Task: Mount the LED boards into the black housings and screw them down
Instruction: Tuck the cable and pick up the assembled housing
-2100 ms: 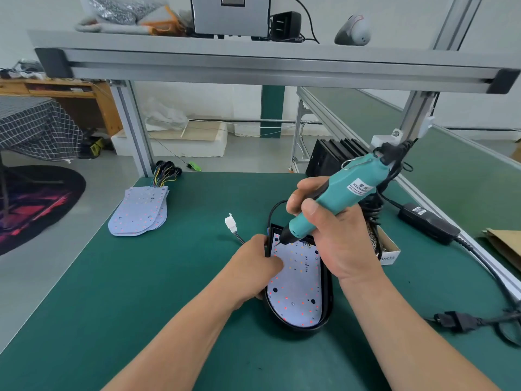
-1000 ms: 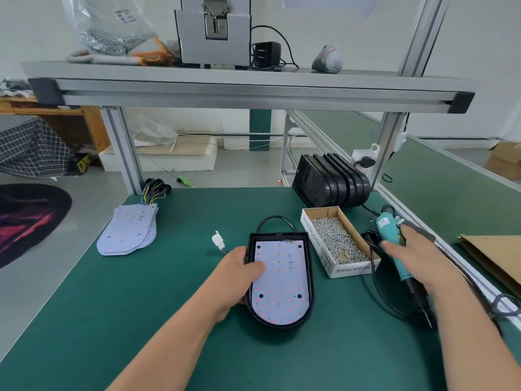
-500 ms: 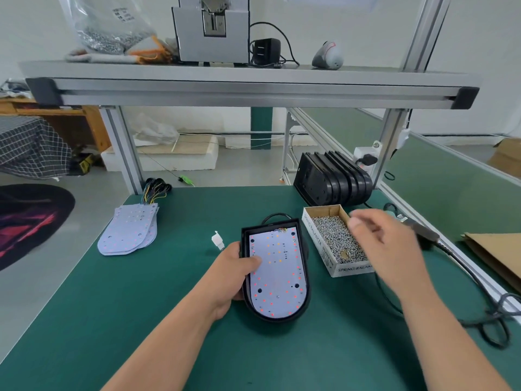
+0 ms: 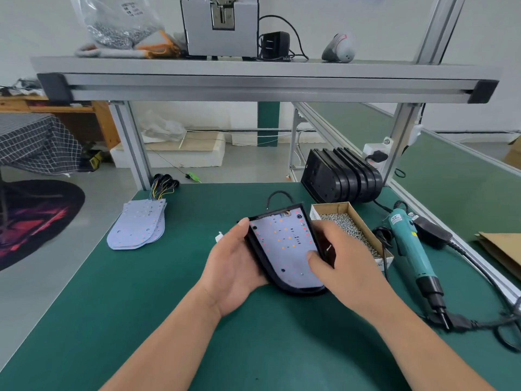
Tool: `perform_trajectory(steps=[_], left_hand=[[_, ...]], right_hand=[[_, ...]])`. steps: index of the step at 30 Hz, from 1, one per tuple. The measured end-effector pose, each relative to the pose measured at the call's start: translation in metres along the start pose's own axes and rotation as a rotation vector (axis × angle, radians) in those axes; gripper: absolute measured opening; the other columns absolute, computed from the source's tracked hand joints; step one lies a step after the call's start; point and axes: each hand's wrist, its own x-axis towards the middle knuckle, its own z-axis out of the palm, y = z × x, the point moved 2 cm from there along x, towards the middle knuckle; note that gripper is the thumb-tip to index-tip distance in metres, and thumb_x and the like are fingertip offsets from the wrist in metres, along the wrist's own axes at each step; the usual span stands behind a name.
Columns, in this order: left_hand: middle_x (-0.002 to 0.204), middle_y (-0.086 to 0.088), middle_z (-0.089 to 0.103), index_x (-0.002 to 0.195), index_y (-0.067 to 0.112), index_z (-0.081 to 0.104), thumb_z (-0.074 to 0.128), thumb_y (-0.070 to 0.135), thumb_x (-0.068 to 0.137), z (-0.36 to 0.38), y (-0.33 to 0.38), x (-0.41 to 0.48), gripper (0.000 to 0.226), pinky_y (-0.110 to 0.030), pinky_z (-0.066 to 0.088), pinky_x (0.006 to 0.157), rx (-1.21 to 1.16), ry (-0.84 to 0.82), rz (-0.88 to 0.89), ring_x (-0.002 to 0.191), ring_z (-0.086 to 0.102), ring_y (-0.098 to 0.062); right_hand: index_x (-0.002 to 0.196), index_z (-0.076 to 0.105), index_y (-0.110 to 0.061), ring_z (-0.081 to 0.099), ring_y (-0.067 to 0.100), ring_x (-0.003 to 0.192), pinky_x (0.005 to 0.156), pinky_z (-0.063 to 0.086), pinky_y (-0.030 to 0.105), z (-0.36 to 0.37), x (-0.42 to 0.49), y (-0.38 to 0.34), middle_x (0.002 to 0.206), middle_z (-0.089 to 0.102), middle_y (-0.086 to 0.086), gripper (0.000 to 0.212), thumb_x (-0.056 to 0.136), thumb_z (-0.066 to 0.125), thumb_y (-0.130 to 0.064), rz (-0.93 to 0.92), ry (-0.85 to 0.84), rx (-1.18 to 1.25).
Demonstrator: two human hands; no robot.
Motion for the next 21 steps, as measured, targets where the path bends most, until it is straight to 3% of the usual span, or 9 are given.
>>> perform_trajectory(steps=[5,7,11,15,18,21], left_hand=[[0.153,-0.025,0.054,0.151,0.001,0.054,0.051,0.046,0.095,-0.010,0.008,0.001,0.072,-0.068,0.027,0.124,-0.097,-0.003,0.030,0.145,0.047,-0.049],[0.148,-0.026,0.059,0.144,-0.001,0.060,0.055,0.047,0.094,-0.012,0.011,0.001,0.069,-0.067,0.032,0.121,-0.110,0.030,0.055,0.138,0.055,-0.047],[0.123,-0.019,0.071,0.127,0.012,0.066,0.056,0.050,0.101,-0.014,0.012,0.002,0.047,-0.054,0.051,0.107,-0.084,0.122,0.087,0.127,0.067,-0.037],[0.102,-0.009,0.073,0.112,0.018,0.076,0.054,0.042,0.104,-0.014,0.009,0.004,0.034,-0.039,0.056,0.086,0.062,0.262,0.130,0.108,0.075,-0.027],[0.095,-0.009,0.071,0.105,0.018,0.081,0.059,0.042,0.101,-0.012,0.007,0.003,0.033,-0.042,0.053,0.091,0.182,0.277,0.188,0.096,0.074,-0.026],[0.091,-0.009,0.072,0.110,0.018,0.081,0.063,0.051,0.100,-0.009,0.006,-0.001,0.039,-0.040,0.052,0.089,0.333,0.225,0.232,0.091,0.071,-0.024]], right_hand=[[0.127,0.049,-0.047,0.059,-0.001,0.104,0.086,0.045,0.020,0.000,0.000,0.003,0.115,0.063,-0.027,0.049,0.092,0.065,-0.017,-0.128,0.048,-0.153],[0.126,0.054,-0.043,0.058,0.002,0.104,0.088,0.048,0.028,-0.001,0.001,0.004,0.113,0.063,-0.023,0.049,0.090,0.067,-0.013,-0.167,0.053,-0.170],[0.116,0.067,-0.020,0.057,0.021,0.103,0.086,0.050,0.036,0.000,-0.001,0.000,0.111,0.063,-0.009,0.044,0.077,0.055,-0.006,-0.504,0.015,-0.373],[0.111,0.065,-0.015,0.055,0.027,0.100,0.079,0.051,0.042,0.005,0.000,-0.007,0.111,0.060,-0.003,0.049,0.066,0.067,0.005,-0.551,-0.082,-0.501],[0.111,0.061,-0.020,0.051,0.022,0.098,0.079,0.049,0.038,0.007,0.000,-0.006,0.111,0.054,-0.006,0.046,0.069,0.075,-0.009,-0.540,-0.215,-0.560],[0.122,0.053,-0.032,0.043,0.011,0.106,0.085,0.043,0.029,0.007,-0.002,0.004,0.117,0.044,-0.017,0.065,0.069,0.083,-0.056,-0.407,-0.386,-0.572]])
